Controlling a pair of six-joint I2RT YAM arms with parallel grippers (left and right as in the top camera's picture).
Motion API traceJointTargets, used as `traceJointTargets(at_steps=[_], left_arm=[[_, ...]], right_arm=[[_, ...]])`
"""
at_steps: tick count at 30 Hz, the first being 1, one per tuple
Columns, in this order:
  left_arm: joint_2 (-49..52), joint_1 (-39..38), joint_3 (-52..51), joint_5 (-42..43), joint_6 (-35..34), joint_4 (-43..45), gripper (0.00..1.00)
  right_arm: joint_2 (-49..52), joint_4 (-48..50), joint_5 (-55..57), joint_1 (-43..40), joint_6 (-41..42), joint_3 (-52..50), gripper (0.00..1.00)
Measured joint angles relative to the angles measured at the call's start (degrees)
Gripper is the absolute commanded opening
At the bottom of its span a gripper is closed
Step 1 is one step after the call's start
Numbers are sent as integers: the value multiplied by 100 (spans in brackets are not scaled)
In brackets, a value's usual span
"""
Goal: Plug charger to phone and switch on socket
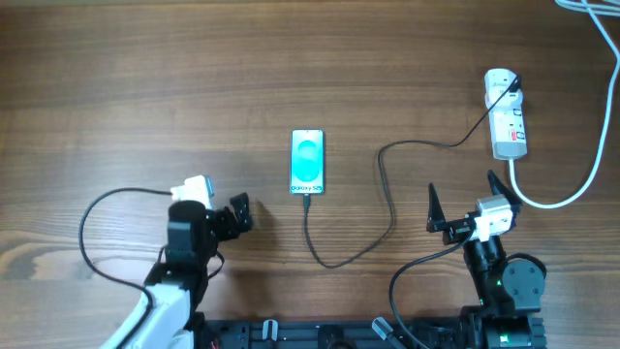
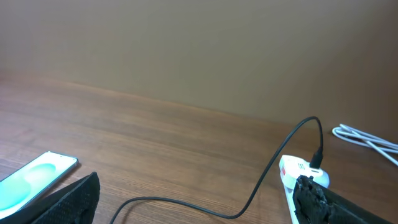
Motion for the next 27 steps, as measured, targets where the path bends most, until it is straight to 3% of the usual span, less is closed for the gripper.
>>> traceJointTargets(at_steps=[7, 16, 17, 23, 27], left_arm=[[-721, 0, -378, -20, 22, -219, 100], [-2159, 0, -444, -44, 42, -1622, 100], [-2697, 0, -452, -48, 42, -1943, 100], [-4474, 0, -450, -83, 225, -1956, 100], [-5119, 0, -450, -83, 544, -1956, 100]], right_arm=[[0, 2, 0, 0, 0, 0, 100], [-7, 2, 0, 0, 0, 0, 100], [-7, 2, 0, 0, 0, 0, 100], [-11, 2, 0, 0, 0, 0, 100], [-11, 2, 0, 0, 0, 0, 100]])
